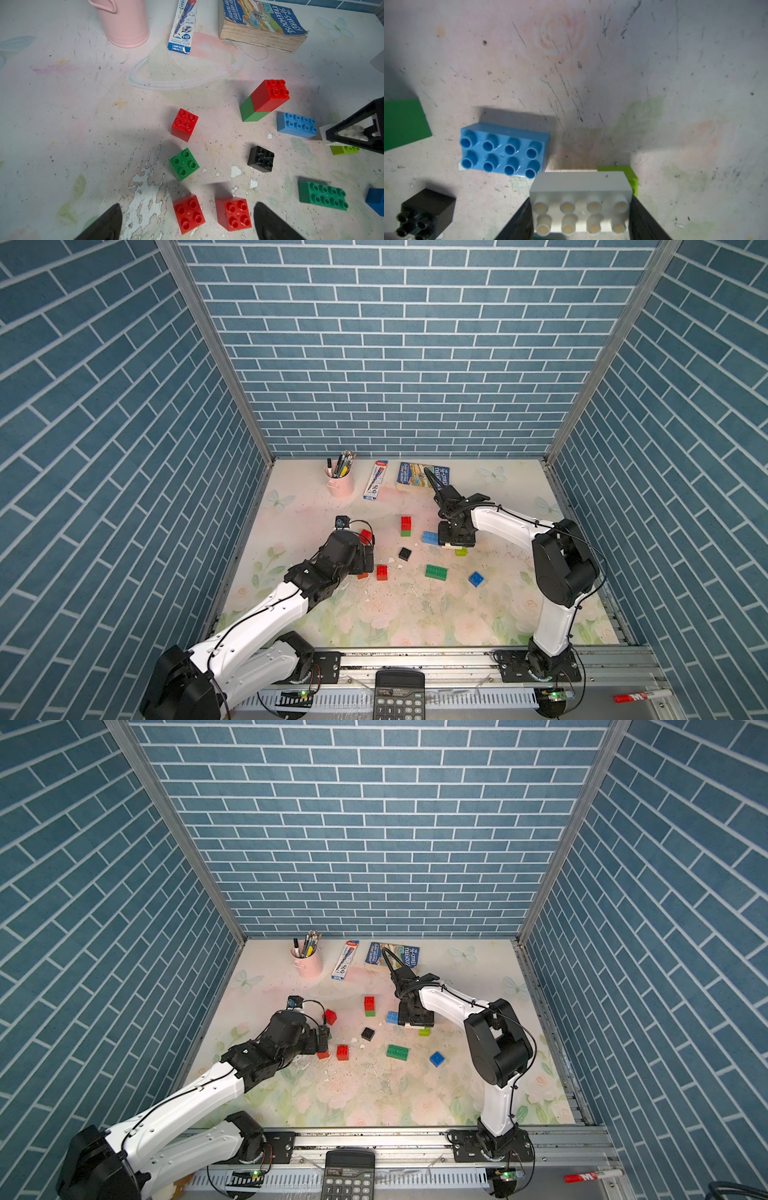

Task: Assemble the letter r with lego
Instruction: Assemble the lego brick with the lego brick.

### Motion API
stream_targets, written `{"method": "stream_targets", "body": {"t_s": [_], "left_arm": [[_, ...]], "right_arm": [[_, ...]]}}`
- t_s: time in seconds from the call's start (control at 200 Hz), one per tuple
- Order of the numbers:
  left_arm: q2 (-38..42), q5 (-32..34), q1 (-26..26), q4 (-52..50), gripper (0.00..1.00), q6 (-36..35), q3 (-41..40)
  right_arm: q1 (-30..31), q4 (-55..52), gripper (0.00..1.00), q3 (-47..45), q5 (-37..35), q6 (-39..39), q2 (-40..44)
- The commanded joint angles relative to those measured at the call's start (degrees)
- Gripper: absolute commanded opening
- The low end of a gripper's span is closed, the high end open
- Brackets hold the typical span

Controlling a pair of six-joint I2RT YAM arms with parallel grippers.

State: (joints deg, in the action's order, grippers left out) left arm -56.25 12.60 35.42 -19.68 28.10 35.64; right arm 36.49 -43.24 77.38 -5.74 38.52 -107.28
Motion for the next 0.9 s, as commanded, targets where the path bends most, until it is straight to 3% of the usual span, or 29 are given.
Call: {"method": "stream_targets", "body": {"t_s": [0.0, 0.895], "left_arm": [[-0.09, 0.52, -0.35, -1.50, 1.00, 0.17, 0.30], [2.42, 0.60, -0.35, -0.71, 1.00, 0.15, -1.25]], "right_arm": [[0.24, -1.05, 0.29, -1.22, 0.21, -0.13, -0.39], [1.74, -0.38, 0.25, -4.35, -0.87, 2.88, 1.52]]}}
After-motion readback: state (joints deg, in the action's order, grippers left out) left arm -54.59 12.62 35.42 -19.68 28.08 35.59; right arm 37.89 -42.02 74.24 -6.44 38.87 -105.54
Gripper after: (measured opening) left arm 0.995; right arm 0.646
